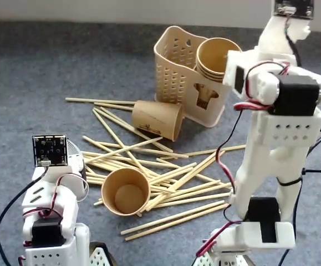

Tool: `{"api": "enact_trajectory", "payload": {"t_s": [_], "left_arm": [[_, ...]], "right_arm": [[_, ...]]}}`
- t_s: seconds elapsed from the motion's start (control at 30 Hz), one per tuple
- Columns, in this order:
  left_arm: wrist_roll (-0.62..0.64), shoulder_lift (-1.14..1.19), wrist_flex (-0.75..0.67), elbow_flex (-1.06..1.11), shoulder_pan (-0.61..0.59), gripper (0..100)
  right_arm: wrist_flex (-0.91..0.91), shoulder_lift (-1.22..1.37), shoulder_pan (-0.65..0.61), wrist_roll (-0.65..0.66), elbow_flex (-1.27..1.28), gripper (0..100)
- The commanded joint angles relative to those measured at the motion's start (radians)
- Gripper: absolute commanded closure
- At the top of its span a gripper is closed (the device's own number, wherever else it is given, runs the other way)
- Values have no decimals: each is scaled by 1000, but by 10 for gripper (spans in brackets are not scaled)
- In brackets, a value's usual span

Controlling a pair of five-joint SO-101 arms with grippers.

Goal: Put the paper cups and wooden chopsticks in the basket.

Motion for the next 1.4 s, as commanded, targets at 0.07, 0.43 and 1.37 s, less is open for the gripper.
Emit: {"api": "enact_trajectory", "payload": {"t_s": [0.07,0.43,1.37], "left_arm": [[-5,-8,2,-4,-16,976],[-5,-10,2,-4,-16,976],[-6,-10,2,-5,-18,976]], "right_arm": [[19,-145,-90,9,137,769],[-65,-328,-371,2,653,775],[-900,-329,-452,8,1460,775]]}}
